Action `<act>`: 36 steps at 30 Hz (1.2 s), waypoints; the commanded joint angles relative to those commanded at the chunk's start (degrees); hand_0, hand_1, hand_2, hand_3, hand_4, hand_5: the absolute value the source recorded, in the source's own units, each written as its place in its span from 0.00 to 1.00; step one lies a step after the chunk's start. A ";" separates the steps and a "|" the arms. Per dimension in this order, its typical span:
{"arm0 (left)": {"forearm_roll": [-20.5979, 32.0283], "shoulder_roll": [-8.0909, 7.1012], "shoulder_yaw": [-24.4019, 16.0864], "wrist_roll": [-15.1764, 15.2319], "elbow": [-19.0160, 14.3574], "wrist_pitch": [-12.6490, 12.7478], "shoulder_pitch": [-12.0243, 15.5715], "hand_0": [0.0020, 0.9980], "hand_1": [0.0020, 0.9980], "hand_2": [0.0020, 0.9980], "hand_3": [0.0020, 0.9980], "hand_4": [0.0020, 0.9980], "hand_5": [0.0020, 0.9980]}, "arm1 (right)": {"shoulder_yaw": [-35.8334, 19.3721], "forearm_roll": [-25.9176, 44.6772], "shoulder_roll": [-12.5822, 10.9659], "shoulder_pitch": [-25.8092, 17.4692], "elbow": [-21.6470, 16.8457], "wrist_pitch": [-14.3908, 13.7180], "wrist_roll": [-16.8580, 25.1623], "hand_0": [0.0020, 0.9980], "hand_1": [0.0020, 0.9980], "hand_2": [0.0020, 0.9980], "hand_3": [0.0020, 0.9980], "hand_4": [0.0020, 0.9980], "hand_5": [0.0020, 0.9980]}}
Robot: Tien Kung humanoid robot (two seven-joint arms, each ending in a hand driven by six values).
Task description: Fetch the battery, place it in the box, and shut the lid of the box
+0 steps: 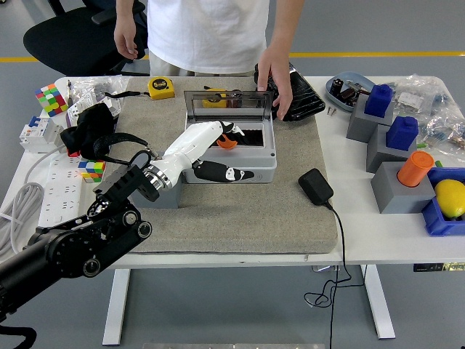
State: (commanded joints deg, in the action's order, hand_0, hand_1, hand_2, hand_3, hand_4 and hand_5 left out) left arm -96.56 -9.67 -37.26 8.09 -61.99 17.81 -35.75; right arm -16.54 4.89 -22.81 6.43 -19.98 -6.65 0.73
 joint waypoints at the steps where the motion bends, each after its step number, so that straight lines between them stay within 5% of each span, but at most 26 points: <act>1: 0.03 0.10 -0.04 0.07 0.20 0.05 -0.04 0.55 0.64 0.64 0.60 1.00 0.43 | 0.02 0.02 0.00 0.00 0.00 0.00 0.00 0.58 0.63 0.65 0.55 0.94 0.49; 18: -1.47 3.24 -2.71 0.46 6.43 0.58 -1.90 0.56 0.65 0.64 0.61 0.99 0.43 | 0.09 -0.05 -0.05 0.15 -0.09 0.01 -0.03 0.58 0.63 0.65 0.55 0.94 0.49; 36: -1.59 5.65 -5.47 2.08 8.51 1.84 -3.35 0.56 0.65 0.65 0.61 0.99 0.43 | -0.86 -1.29 0.03 0.31 -0.61 -0.13 0.16 0.58 0.63 0.65 0.55 0.94 0.49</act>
State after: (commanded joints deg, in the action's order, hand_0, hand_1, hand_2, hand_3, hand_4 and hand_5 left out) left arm -98.15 -4.02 -42.72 10.16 -53.49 19.65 -39.10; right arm -17.40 3.60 -22.78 6.75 -20.60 -6.78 0.89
